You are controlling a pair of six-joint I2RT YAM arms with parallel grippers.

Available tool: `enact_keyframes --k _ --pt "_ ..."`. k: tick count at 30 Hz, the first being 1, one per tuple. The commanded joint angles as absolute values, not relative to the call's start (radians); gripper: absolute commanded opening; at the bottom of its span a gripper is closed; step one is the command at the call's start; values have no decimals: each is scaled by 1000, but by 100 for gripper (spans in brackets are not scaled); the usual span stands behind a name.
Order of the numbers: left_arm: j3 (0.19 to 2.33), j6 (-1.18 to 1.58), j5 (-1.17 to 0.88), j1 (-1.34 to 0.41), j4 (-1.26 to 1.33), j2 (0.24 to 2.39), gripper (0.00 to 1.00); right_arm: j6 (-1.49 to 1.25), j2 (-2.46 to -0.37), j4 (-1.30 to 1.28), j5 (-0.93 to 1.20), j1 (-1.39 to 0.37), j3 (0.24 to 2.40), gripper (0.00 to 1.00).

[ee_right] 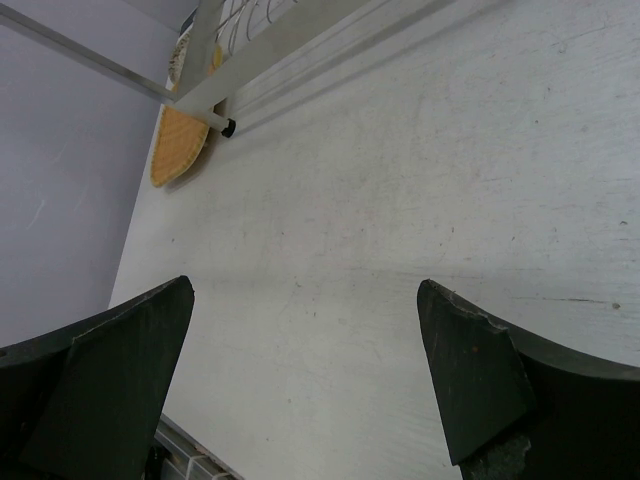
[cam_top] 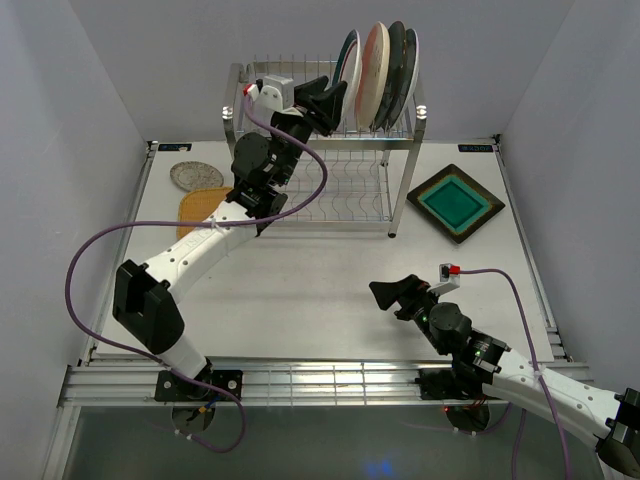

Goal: Load the plates into the dish rack
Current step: Insert the plate into the dish rack, then pick up the plate at the center of the board.

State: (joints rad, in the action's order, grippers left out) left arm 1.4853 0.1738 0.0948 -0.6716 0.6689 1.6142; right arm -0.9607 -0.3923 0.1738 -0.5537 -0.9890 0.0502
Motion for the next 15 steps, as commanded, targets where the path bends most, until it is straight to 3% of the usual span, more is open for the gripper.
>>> enact_keyframes --k 1,8,15 --pt "1476 158 92 -676 693 1546 53 -963 -390 219 -558 -992 12 98" --pt "1358 61 120 -675 712 1438 66 -962 -390 221 -552 -992 12 98" --pt "1033 -93 147 -675 744 1191 83 -951 -374 199 -540 -992 15 98"
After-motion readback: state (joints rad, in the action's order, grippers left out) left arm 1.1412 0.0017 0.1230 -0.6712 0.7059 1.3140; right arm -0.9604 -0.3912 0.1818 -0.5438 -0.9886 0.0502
